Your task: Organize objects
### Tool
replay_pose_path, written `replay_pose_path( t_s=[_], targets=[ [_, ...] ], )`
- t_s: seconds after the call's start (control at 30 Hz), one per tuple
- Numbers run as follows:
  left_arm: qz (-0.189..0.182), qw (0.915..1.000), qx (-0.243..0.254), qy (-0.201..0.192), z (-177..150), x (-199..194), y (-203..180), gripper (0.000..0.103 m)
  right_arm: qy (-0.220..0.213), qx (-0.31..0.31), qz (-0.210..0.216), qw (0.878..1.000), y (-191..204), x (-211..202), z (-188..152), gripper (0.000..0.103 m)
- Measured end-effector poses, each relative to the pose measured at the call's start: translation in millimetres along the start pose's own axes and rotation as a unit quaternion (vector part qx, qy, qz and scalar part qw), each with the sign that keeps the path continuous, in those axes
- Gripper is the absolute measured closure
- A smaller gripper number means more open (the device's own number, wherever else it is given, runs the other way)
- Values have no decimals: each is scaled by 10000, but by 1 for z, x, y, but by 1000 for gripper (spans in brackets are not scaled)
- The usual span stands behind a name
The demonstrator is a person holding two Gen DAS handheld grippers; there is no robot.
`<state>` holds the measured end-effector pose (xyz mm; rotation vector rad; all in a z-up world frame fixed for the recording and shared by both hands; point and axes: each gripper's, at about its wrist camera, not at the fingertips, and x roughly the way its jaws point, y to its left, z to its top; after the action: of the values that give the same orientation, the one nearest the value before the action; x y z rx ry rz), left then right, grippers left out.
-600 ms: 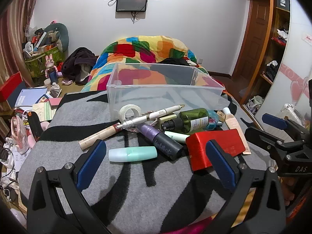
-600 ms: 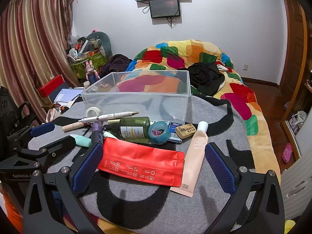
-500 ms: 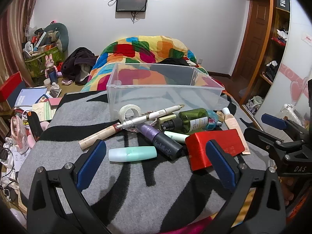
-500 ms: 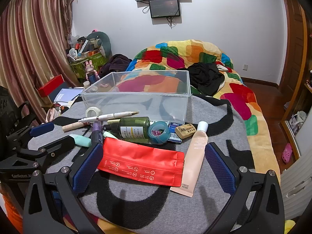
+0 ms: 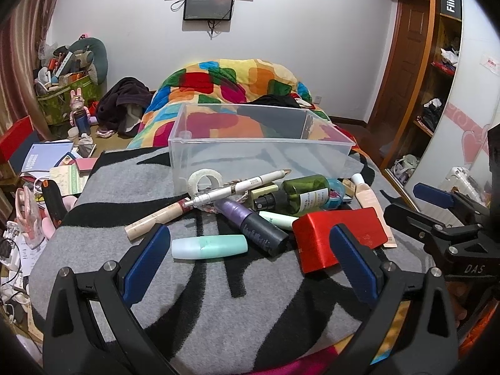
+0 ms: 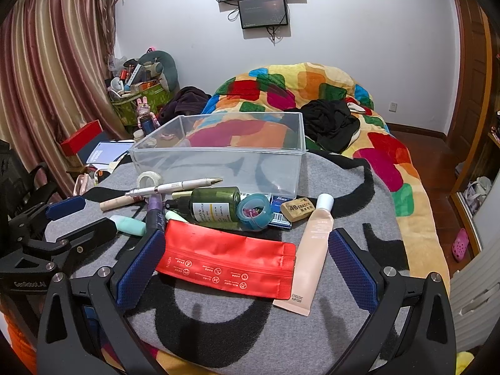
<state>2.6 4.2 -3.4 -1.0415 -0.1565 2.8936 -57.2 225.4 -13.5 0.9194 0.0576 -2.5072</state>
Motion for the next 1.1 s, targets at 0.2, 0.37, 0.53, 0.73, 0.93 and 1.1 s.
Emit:
replay_pose_path(
  t_s=[0.2,0.37,0.53,0.73,0.93,1.1],
  targets=[
    [-41,10000,-4,-1,-1,-1,0,0,6,0,0,10000,0,0,0,0],
    [-60,10000,-30,5,-2,-1,1,0,15,5,3,10000,-1,1,-1,0],
    [-58,9999,-88,9,-1,0,4,0,70,58,0,10000,-2,6,-3,0],
    [-39,9999,-109,66,2,2,10,13,174,81,3,9998,-5,12,-2,0],
    [158,9997,-176,42,9,4,27,14,79,38,-215,9997,-12,14,6,0],
    [444,9986,-246,151,18,15,52,16,85,186,-407,9990,-29,20,14,3]
  ],
)
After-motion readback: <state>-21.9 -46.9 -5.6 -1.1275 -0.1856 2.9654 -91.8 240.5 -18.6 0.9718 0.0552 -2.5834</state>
